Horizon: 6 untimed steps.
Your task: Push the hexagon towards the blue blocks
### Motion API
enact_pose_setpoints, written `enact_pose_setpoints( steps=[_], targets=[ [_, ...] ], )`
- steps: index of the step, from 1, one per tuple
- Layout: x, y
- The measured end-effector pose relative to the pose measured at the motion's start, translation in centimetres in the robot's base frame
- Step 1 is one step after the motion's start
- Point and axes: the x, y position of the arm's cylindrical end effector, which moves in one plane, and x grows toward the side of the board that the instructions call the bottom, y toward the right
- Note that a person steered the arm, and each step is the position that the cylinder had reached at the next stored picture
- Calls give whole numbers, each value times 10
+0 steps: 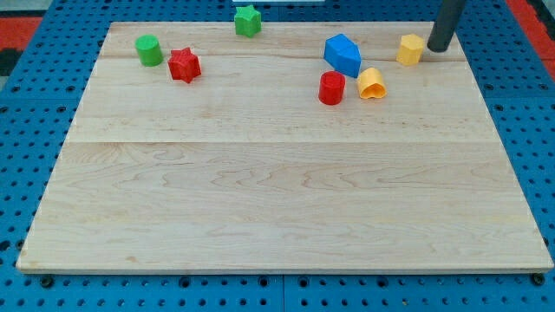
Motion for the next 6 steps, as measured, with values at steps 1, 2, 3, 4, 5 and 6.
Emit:
enact_pose_setpoints(
  steps=[1,2,3,4,5,6],
  targets=[
    [32,-22],
    [68,-35],
    [29,8],
    [-5,-67],
    [-5,-111],
    [27,-111]
  ],
)
